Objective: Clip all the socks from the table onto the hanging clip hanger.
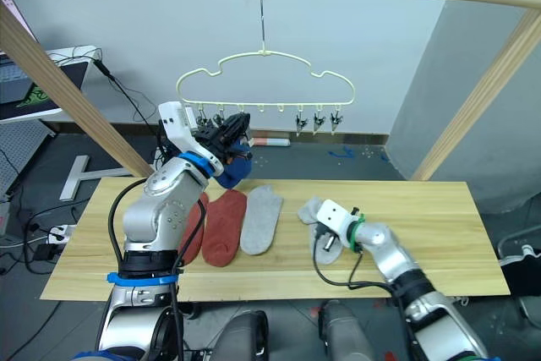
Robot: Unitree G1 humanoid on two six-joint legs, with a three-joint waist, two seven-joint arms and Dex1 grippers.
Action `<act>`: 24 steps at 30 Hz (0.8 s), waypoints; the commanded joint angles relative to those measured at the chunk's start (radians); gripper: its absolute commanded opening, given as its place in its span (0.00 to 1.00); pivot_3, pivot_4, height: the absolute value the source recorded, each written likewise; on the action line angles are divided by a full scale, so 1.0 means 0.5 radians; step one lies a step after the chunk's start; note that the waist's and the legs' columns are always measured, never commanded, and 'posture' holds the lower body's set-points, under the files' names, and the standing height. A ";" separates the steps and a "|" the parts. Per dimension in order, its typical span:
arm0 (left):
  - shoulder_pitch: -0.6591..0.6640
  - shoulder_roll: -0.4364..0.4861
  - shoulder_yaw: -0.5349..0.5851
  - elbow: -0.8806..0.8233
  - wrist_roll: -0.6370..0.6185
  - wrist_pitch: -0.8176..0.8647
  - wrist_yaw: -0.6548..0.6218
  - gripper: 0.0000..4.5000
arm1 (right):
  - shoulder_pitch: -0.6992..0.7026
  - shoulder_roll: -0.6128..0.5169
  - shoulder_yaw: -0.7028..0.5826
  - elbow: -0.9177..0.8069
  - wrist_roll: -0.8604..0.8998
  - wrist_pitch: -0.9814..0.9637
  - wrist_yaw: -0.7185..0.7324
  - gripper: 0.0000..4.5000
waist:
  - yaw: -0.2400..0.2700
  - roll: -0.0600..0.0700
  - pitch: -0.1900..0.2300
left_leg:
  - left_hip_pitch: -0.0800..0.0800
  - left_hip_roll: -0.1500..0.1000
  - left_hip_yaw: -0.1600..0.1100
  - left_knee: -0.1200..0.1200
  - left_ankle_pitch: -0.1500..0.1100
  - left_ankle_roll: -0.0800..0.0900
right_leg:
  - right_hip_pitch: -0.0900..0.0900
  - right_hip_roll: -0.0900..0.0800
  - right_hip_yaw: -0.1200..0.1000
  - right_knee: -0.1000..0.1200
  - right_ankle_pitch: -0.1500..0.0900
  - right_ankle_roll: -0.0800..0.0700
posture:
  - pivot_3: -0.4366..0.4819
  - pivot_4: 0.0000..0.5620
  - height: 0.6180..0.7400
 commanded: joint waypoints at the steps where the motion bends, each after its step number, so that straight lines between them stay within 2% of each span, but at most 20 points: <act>1: -0.041 -0.056 0.204 0.081 -0.351 0.402 0.061 0.00 | -0.055 -0.057 0.035 -0.324 -0.075 -0.270 0.074 0.00 | -0.020 0.000 0.000 | 0.000 0.001 -0.001 0.000 0.000 0.000 | 0.000 0.000 -0.001 0.000 0.000 0.000 | 0.47 0.44 1.00; 4: -0.089 -0.065 0.303 0.108 -0.500 0.532 0.105 0.00 | -0.083 -0.081 0.039 -0.395 -0.088 -0.354 0.115 0.00 | -0.034 0.000 0.000 | 0.002 0.003 -0.005 -0.001 0.000 0.000 | 0.000 0.004 -0.003 0.004 0.000 0.000 | 0.46 0.45 1.00; 9: -0.149 -0.053 0.366 0.122 -0.656 0.642 0.116 0.00 | -0.179 -0.048 -0.012 -0.571 -0.045 -0.253 0.163 0.00 | -0.029 0.000 0.000 | 0.002 0.002 -0.005 -0.001 0.000 0.000 | 0.000 0.004 -0.003 0.004 0.000 0.000 | 0.45 0.45 1.00; 24: -0.069 0.004 0.255 -0.002 -0.737 0.747 0.059 0.00 | -0.324 0.044 -0.072 -0.715 -0.003 -0.104 0.190 0.00 | -0.021 0.000 0.000 | 0.000 0.000 -0.003 -0.001 0.000 0.000 | 0.000 0.000 -0.002 0.000 -0.001 -0.001 | 0.45 0.46 1.00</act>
